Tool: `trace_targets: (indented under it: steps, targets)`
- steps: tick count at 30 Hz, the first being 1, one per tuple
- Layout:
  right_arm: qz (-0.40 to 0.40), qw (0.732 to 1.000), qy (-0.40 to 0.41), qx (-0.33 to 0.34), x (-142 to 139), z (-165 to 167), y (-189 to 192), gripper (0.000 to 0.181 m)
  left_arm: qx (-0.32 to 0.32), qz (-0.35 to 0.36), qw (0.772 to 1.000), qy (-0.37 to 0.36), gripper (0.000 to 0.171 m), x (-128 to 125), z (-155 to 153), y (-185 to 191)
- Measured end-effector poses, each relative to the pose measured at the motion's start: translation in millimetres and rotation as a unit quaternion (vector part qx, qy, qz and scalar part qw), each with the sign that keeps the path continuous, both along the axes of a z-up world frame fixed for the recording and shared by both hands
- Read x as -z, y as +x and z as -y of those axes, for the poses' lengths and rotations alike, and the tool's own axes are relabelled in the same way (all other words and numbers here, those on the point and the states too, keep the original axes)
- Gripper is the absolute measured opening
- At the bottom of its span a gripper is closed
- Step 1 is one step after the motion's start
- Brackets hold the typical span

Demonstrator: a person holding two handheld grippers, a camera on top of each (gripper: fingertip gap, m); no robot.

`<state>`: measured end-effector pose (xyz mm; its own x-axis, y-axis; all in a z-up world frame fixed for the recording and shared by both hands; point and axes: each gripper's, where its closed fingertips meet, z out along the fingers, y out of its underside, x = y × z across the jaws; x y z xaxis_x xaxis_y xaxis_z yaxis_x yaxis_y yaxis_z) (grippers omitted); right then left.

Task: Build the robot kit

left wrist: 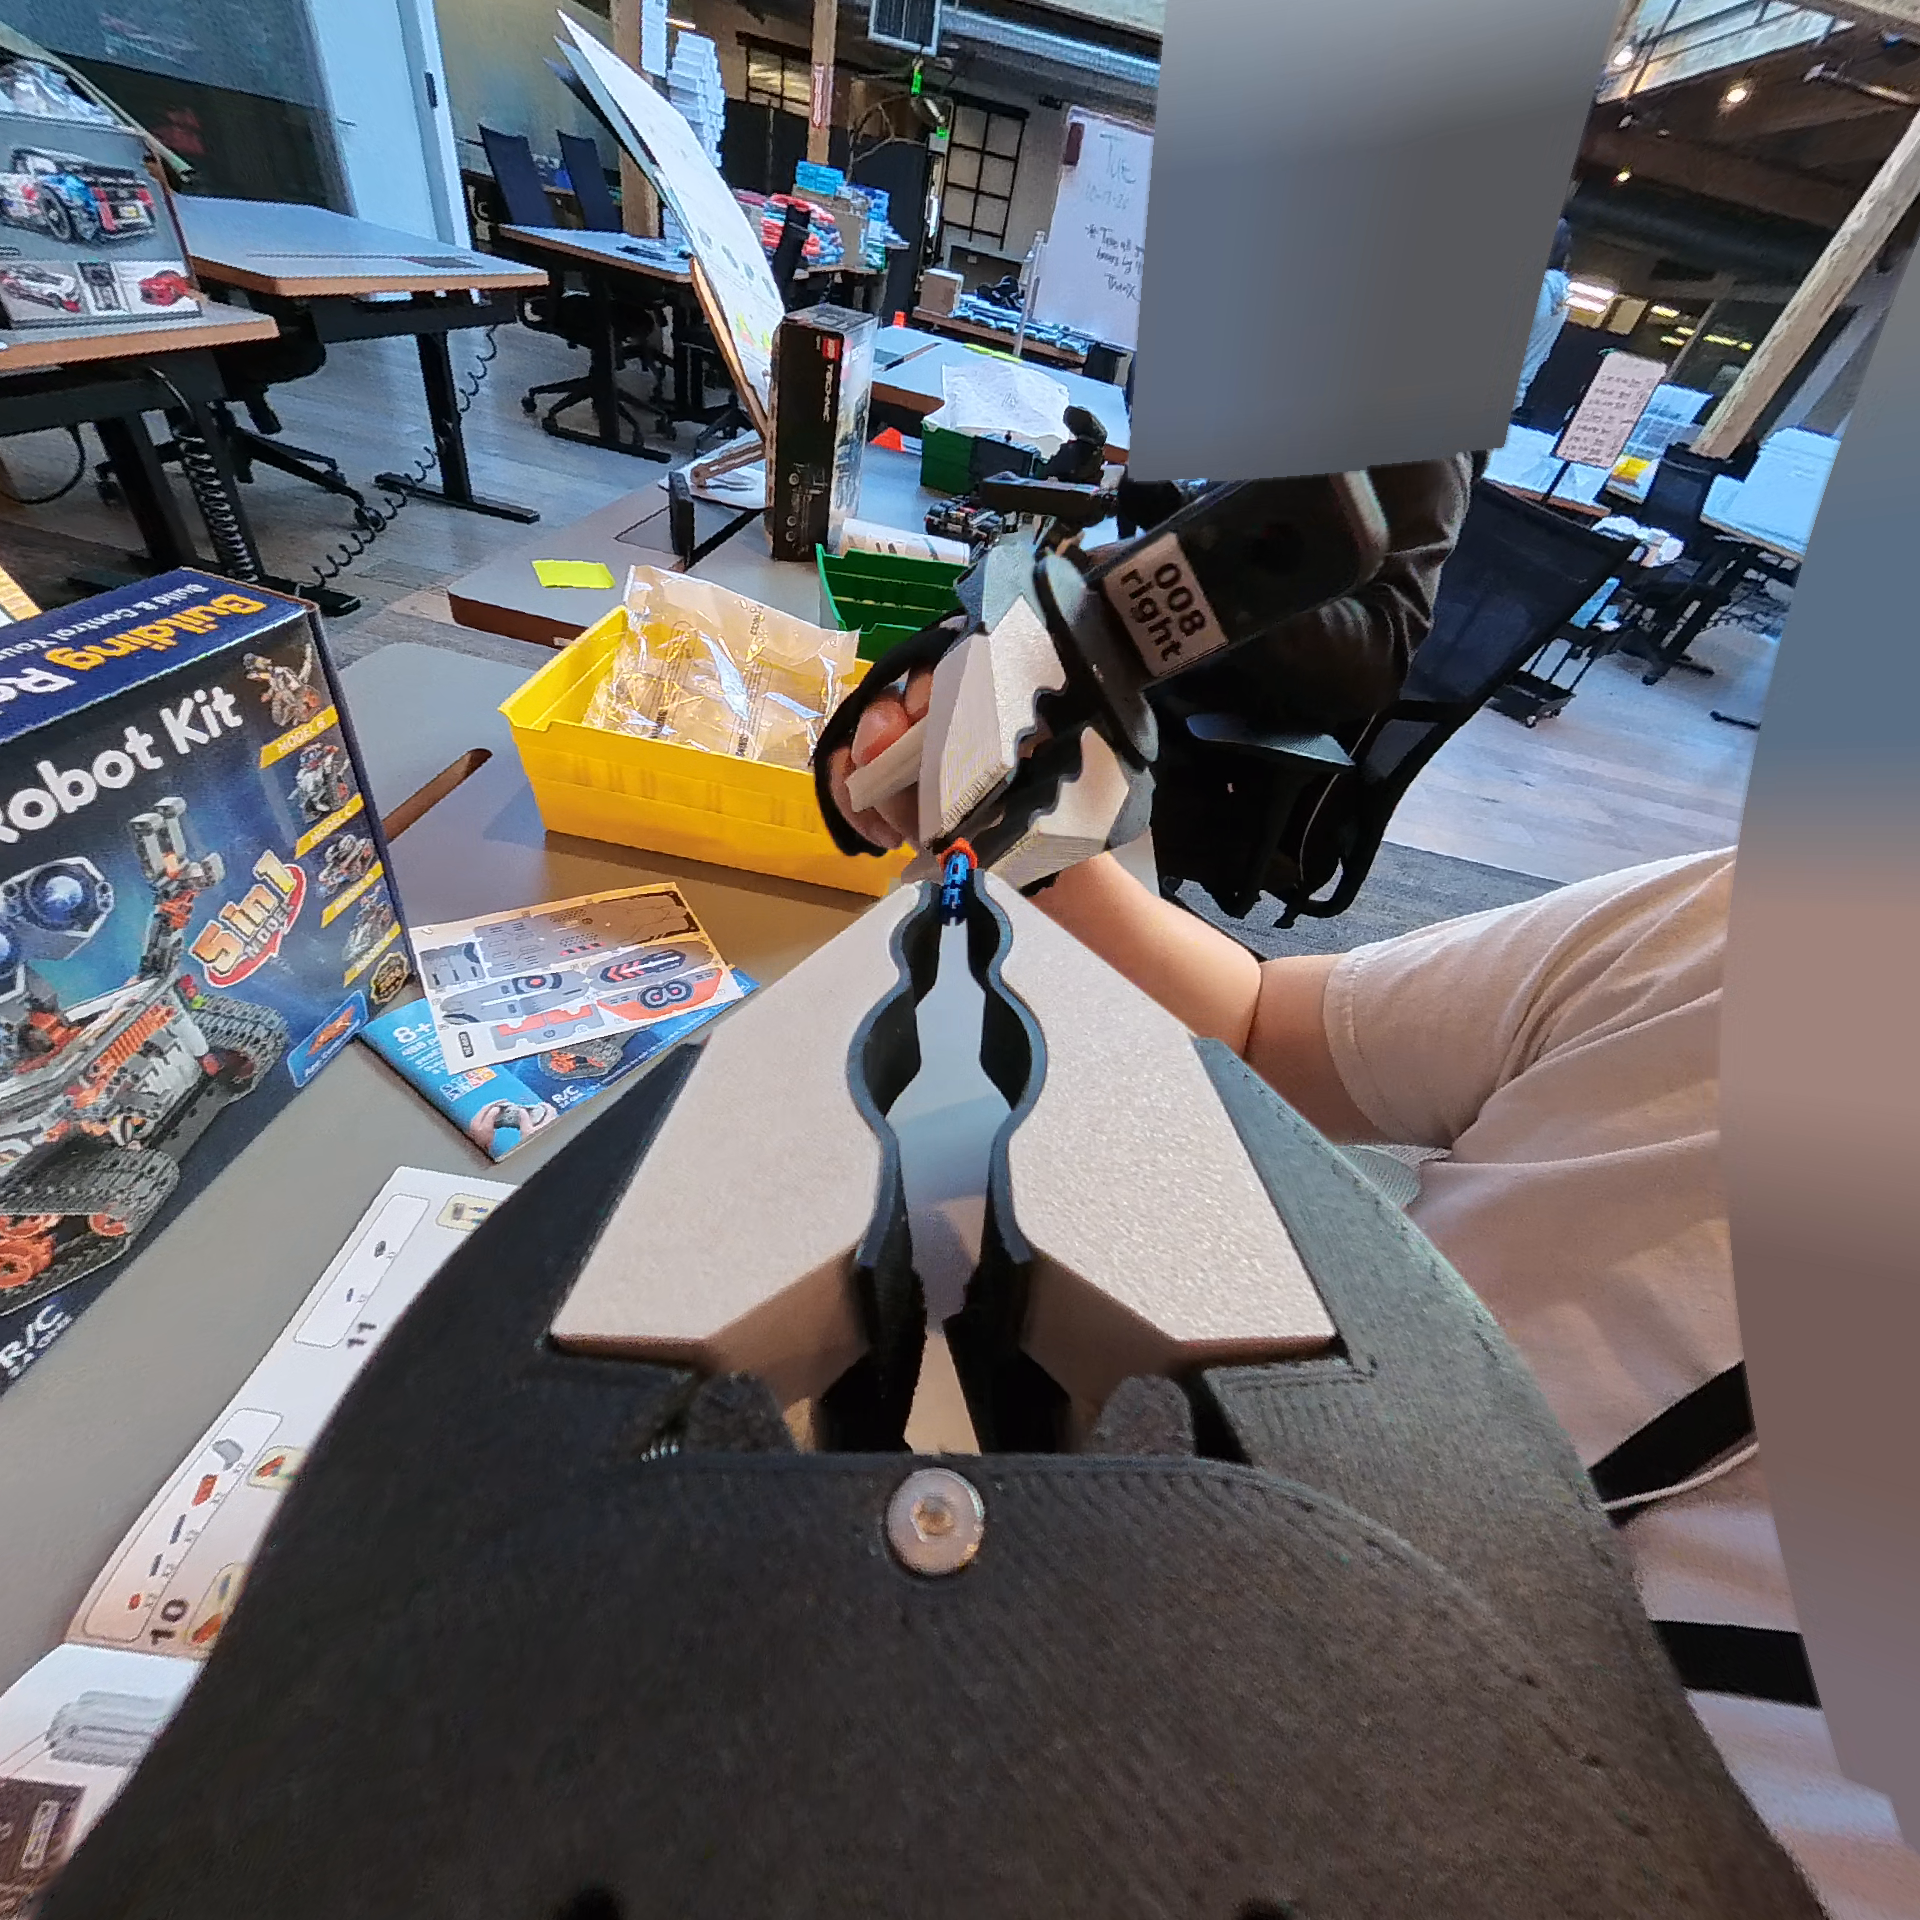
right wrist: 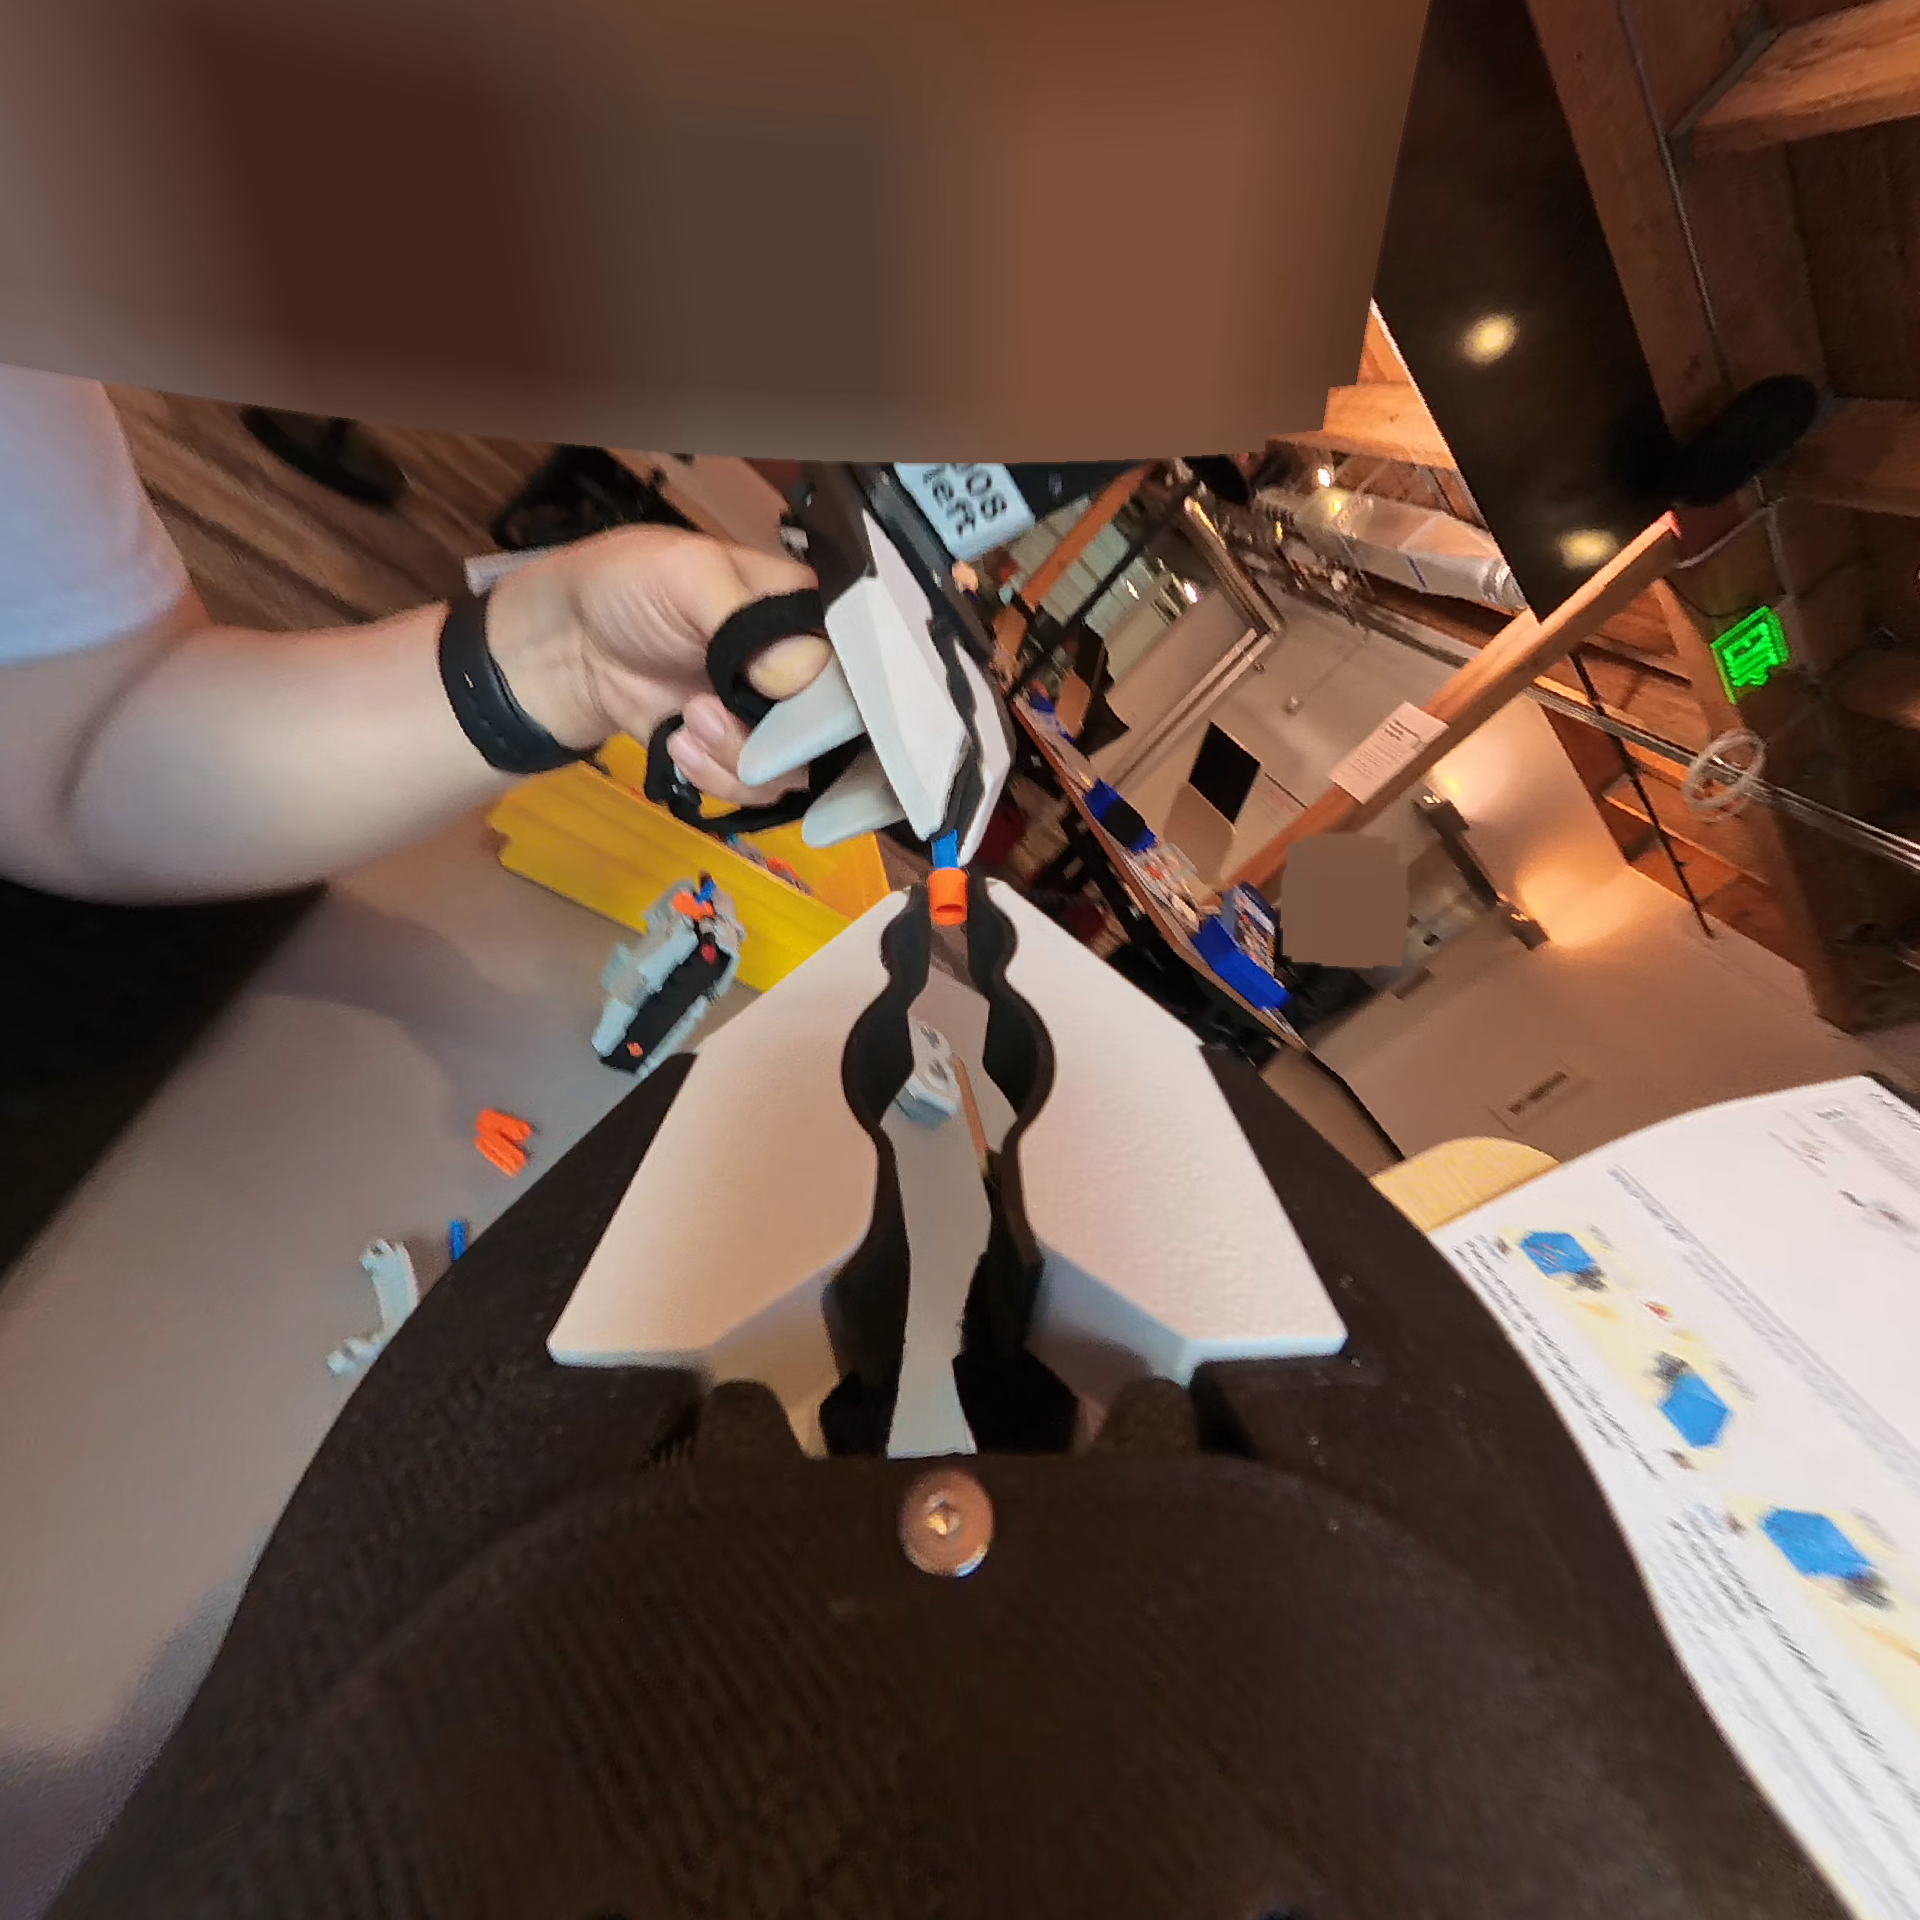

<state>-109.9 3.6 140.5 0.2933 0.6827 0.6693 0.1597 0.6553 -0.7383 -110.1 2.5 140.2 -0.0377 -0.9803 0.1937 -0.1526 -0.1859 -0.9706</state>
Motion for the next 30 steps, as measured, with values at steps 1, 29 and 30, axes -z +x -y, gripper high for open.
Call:
trace_targets:
  steps: [1,29,30]
  targets:
    - [0.006,1.000,0.004,0.007,1.0,-0.7,0.2,0.005,-0.002,-0.002,1.000,0.001,0.003,0.7,-0.6,0.3]
    - [0.117,0.982,-0.013,0.145,28.1,-32.4,-2.8,0.005,-0.077,-0.077,0.993,0.039,0.003,24.0,-26.3,-2.0]
    - [0.113,0.984,-0.010,0.141,27.4,-32.0,-3.0,0.005,-0.071,-0.074,0.994,0.032,0.003,23.9,-25.7,-2.4]
